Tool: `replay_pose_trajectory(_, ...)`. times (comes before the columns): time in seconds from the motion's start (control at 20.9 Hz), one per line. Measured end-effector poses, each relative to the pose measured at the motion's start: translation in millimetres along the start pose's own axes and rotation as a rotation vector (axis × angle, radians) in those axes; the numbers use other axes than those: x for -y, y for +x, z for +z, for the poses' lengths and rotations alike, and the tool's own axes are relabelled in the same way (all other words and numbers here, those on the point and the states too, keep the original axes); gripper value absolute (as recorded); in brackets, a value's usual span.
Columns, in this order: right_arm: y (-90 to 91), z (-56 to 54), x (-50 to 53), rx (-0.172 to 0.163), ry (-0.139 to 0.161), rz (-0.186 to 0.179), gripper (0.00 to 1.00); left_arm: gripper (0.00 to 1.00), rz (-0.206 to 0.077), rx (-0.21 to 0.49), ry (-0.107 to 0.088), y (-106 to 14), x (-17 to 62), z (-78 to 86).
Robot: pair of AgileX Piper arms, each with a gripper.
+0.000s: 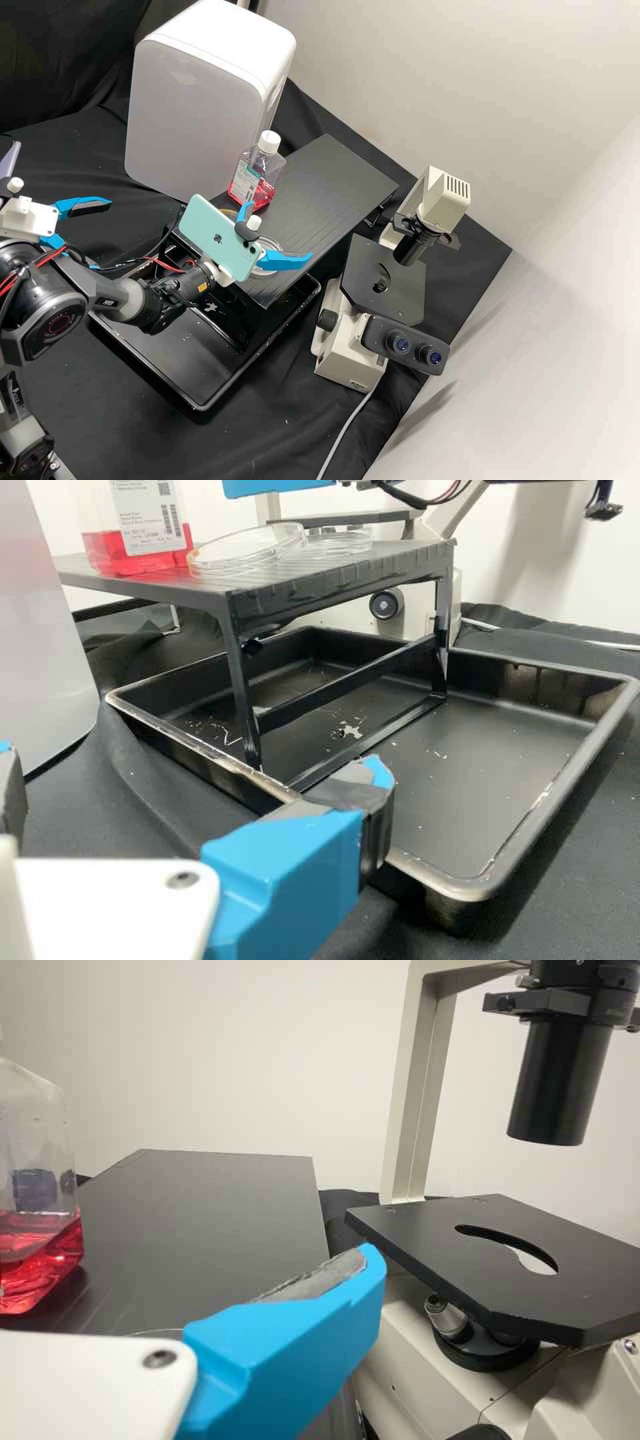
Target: Place the lid on the petri dish
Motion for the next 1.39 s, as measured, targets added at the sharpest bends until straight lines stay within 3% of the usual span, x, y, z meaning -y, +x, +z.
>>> replay_pose_trajectory(0.72, -5.6, -2.1, 3.4, -0.008, 0.000, -0.011, 1.00, 1.00, 0.005, 0.001, 0.000, -1.7, -1.2, -0.1)
replay_pose_trajectory(0.86, -13.9, -12.4, 6.0, -0.044, 0.003, -0.021, 1.00, 1.00, 0.005, 0.001, 0.000, -1.7, -1.2, -0.1)
replay_pose_trajectory(0.96, -19.5, -21.0, 8.3, -0.086, -0.003, -0.019, 1.00, 1.00, 0.005, 0.001, 0.000, -1.7, -1.2, -0.1)
replay_pose_trajectory(1.05, -25.0, -28.5, 12.4, -0.127, -0.026, -0.020, 1.00, 1.00, 0.005, 0.001, 0.000, -1.7, -1.2, -0.1)
replay_pose_trajectory(1.39, -37.4, -47.7, 30.5, -0.224, -0.109, -0.052, 1.00, 1.00, 0.005, 0.001, 0.000, -1.7, -1.2, -0.1)
